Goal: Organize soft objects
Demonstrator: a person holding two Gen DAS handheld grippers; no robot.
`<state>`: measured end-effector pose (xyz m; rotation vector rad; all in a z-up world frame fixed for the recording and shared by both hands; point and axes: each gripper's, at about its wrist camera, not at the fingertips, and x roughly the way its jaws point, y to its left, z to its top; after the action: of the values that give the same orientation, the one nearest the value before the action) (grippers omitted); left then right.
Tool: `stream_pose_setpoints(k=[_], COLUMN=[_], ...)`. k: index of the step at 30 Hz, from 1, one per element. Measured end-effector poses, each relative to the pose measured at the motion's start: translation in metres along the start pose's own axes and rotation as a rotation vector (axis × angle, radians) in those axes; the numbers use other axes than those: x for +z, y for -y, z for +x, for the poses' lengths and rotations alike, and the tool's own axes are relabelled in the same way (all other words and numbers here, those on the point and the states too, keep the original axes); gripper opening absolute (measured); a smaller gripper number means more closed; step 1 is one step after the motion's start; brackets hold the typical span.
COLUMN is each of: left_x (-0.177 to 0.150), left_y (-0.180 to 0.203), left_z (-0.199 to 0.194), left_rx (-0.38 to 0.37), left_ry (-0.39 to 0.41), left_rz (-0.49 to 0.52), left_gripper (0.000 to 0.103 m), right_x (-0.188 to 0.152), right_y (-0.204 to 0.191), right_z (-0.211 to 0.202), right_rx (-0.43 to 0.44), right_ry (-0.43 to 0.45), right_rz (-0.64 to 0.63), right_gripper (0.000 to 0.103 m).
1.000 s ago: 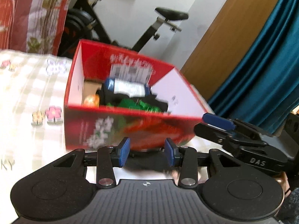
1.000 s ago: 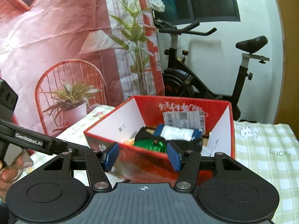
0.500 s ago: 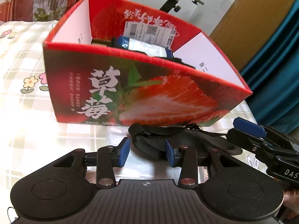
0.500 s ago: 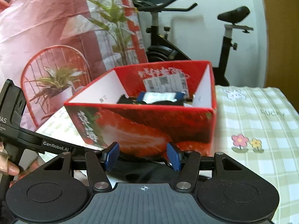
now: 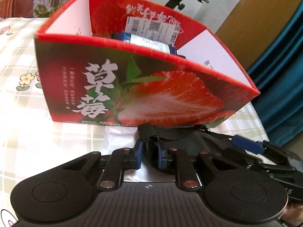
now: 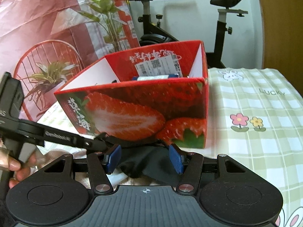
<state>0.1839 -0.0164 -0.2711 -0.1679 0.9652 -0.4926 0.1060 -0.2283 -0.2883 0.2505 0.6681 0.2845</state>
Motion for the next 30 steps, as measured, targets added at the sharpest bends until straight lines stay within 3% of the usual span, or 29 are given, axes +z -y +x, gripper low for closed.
stream_pose_setpoints(k=[8,14,24,30], left_x=[-0.017,-0.038,-0.053,-0.059], left_y=[0.002,-0.015,-0.035,-0.041], left_z=[-0.046,-0.062,-0.067,-0.062], left_rx=[0.002,0.046,0.092,0.077], left_ry=[0.080,0.086,0.113,0.111], left_rz=[0.029,-0.003,-0.038,-0.086], left_gripper=[0.011,0.011,0.011,0.012], right_x=[-0.006,-0.010,-0.012,-0.014], right_y=[0.000,-0.005,-0.010,-0.006], right_z=[0.000,0.002,0.001,-0.005], right_rx=[0.001,0.007,-0.016,-0.043], right_ry=[-0.014,-0.028,-0.018,0.022], right_rz=[0.012,0.005,-0.008,0.005], right_gripper=[0.053,0.053,0.052,0.052])
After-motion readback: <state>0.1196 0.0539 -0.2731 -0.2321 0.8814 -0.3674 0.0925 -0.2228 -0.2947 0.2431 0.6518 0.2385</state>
